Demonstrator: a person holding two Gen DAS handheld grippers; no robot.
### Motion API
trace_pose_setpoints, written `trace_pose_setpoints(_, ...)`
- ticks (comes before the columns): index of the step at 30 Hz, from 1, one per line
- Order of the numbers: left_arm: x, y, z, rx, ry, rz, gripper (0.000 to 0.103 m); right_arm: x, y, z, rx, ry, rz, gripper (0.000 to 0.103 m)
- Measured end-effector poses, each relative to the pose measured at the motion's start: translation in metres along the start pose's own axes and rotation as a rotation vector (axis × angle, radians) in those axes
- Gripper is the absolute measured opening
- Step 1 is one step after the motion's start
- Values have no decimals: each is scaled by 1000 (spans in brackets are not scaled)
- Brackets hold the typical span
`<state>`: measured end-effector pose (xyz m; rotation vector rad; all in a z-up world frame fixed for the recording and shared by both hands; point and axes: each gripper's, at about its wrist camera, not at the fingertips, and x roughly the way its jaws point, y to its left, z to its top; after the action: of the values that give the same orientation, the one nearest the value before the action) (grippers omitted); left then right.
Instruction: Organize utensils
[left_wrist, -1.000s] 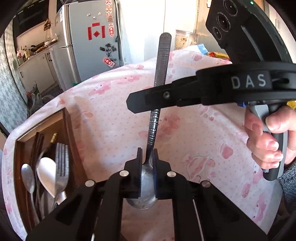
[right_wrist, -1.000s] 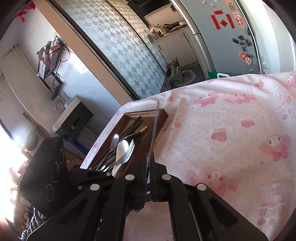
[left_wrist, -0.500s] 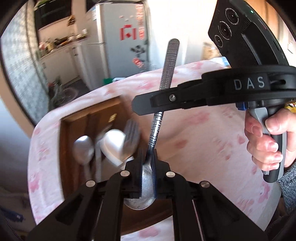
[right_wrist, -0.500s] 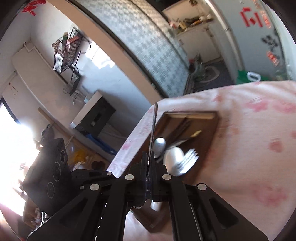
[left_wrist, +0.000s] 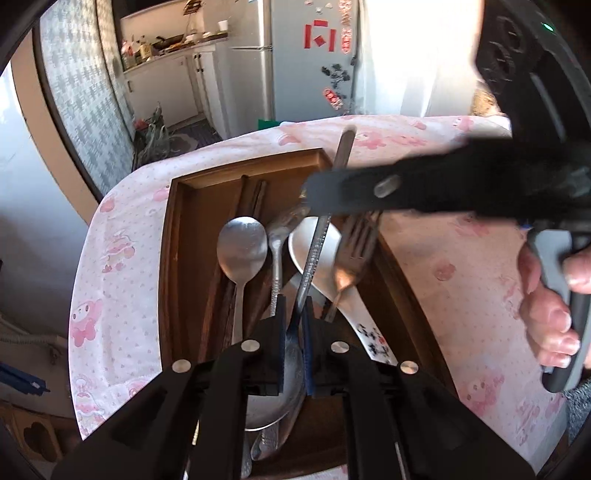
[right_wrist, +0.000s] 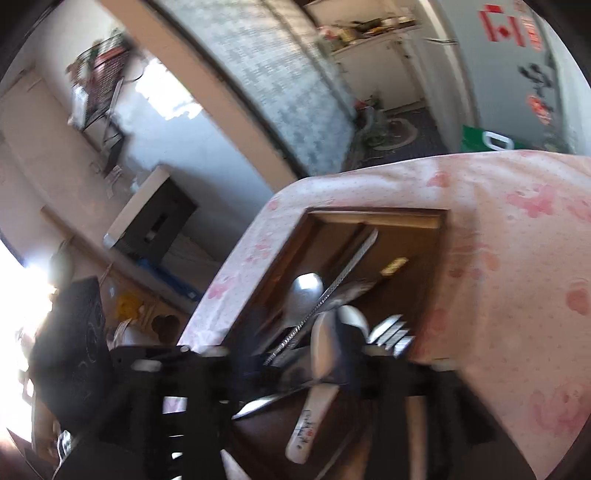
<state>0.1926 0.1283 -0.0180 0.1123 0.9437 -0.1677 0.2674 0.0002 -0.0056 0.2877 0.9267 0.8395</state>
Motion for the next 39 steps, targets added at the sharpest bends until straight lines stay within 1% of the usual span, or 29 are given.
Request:
trace_pose_setpoints(3,8,1,1,-18,8,-1,10,-6,-10,0,24,2,12,64)
trace_pose_setpoints(6,10,-1,1,-20,4,8,12,-12,-13,-6,7,5,3,64)
trace_pose_setpoints(7,9,-1,1,-25,-1,7,17,-15,-12,-8,4,6,4,64)
trace_pose_setpoints(8,8,-1,1,-27,-5,9,25,-19,-12,-12,0,3,3,64)
trace_pose_setpoints(9,6,-2,-1,-30,-16,18,46,-21,-11,-14,-2,2,4,64)
trace_pose_setpoints(10,3,-3,-2,-33,-29,25,50,-24,-10,-20,-4,1,15,64)
trace_pose_setpoints(11,0,-4,-4,-32,-34,28,50,-26,-10,-25,-3,2,24,64)
trace_pose_setpoints(12,-2,-6,-7,-28,-44,29,53,-30,-8,-34,-12,1,25,64)
trace_pose_setpoints(13,-8,-8,-11,-24,-67,35,59,-33,-4,-40,-34,-1,15,64)
trace_pose_setpoints(14,-16,-11,-17,-16,-101,38,61,-38,3,-48,-80,-12,-12,64)
trace_pose_setpoints(15,-23,-13,-22,-8,-134,37,67,-46,12,-56,-143,-36,-57,64)
trace_pose_setpoints(16,-32,-17,-29,0,-176,51,75,-52,18,-61,-186,-58,-85,67)
trace_pose_setpoints(17,-43,-21,-37,6,-228,73,83,-62,26,-69,-243,-92,-115,74)
trace_pose_setpoints(18,-51,-24,-44,9,-266,84,88,-72,32,-77,-282,-127,-129,78)
trace_pose_setpoints(19,-61,-28,-53,12,-307,114,96,-79,35,-82,-299,-152,-132,87)
trace_pose_setpoints(20,-68,-31,-59,10,-334,146,96,-89,37,-89,-310,-186,-132,92)
trace_pose_setpoints(21,-77,-34,-69,1,-372,171,97,-99,38,-96,-317,-219,-133,93)
trace_pose_setpoints(23,-93,-39,-89,-35,-445,157,98,-112,38,-108,-336,-267,-156,97)
trace_pose_setpoints(25,-105,-44,-105,-54,-505,179,99,-126,39,-123,-372,-334,-198,100)
trace_pose_setpoints(27,-116,-50,-118,-70,-565,205,100,-137,40,-143,-415,-403,-241,100)
trace_pose_setpoints(28,-119,-53,-123,-78,-589,206,100,-140,40,-150,-430,-415,-245,100)
trace_pose_setpoints(31,-126,-55,-134,-114,-639,177,100,-145,38,-169,-496,-466,-267,100)
trace_pose_setpoints(33,-134,-53,-140,-129,-691,168,100,-150,37,-177,-515,-493,-258,100)
trace_pose_setpoints(34,-135,-51,-140,-128,-700,145,100,-152,34,-180,-514,-514,-248,100)
trace_pose_setpoints(35,-135,-50,-139,-126,-693,128,100,-153,33,-180,-507,-514,-241,100)
trace_pose_setpoints(36,-131,-50,-137,-124,-662,113,100,-155,32,-179,-497,-522,-231,100)
trace_pose_setpoints(37,-129,-52,-136,-116,-648,118,100,-158,30,-178,-486,-531,-229,100)
trace_pose_setpoints(39,-133,-58,-138,-99,-660,154,100,-157,27,-175,-466,-529,-239,100)
